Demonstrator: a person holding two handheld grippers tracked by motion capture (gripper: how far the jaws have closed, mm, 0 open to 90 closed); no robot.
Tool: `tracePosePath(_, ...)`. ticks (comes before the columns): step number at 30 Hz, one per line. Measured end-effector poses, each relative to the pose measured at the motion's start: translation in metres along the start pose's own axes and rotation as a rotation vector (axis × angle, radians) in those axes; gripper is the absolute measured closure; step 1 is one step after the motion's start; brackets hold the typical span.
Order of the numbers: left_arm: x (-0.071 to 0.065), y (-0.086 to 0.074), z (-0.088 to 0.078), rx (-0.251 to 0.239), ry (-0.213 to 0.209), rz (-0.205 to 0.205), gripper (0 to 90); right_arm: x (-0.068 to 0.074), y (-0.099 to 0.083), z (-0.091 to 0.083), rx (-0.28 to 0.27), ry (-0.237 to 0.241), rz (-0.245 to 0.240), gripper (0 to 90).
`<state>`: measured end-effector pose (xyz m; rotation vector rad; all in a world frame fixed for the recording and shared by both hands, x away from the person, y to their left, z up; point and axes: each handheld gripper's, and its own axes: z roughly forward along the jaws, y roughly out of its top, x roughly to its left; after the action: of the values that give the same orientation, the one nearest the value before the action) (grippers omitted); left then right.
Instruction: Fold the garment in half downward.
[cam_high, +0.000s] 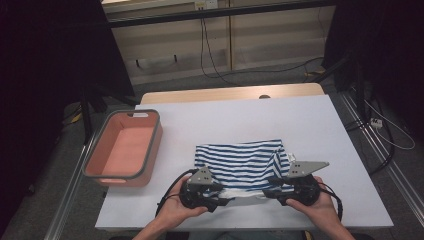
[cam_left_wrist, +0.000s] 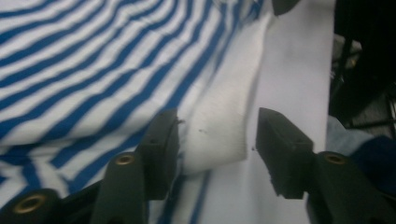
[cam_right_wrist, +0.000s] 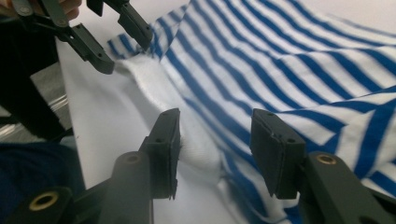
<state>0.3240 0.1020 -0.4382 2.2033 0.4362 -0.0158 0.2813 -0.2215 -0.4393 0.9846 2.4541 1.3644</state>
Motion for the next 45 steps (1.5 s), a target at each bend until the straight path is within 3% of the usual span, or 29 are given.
tracePosePath(6, 0.016, -0.001, -0.011, -0.037, 0.066, -0.042, 36.7, -0.012, 0.0, -0.006, -0.026, -0.059, 0.035, 51.9)
tracePosePath(12, 0.033, -0.003, -0.017, -0.062, 0.16, -0.071, 35.0, -0.029, 0.003, -0.011, -0.047, -0.138, 0.066, 51.8)
tracePosePath(17, 0.044, -0.007, -0.016, -0.052, 0.197, -0.096, 31.1, -0.043, 0.005, -0.007, -0.025, -0.182, 0.08, 50.8)
tracePosePath(23, 0.054, -0.014, -0.021, -0.064, 0.26, -0.137, 22.6, -0.043, 0.007, 0.001, -0.011, -0.207, 0.071, 48.3)
tracePosePath(28, 0.06, -0.015, -0.023, -0.084, 0.278, -0.157, 22.4, -0.054, 0.018, 0.006, -0.021, -0.272, 0.079, 48.4)
tracePosePath(33, 0.061, -0.015, -0.02, -0.073, 0.275, -0.149, 22.4, -0.067, 0.026, 0.017, -0.003, -0.286, 0.104, 54.6)
tracePosePath(36, 0.062, -0.016, -0.019, -0.071, 0.276, -0.154, 22.4, -0.072, 0.022, 0.024, 0.017, -0.292, 0.128, 66.8)
tracePosePath(38, 0.063, -0.016, -0.019, -0.067, 0.278, -0.157, 22.4, -0.073, 0.019, 0.024, 0.024, -0.304, 0.126, 80.7)
tracePosePath(45, 0.061, -0.016, -0.022, -0.074, 0.296, -0.149, 22.3, -0.071, 0.012, 0.013, 0.023, -0.342, 0.126, 84.8)
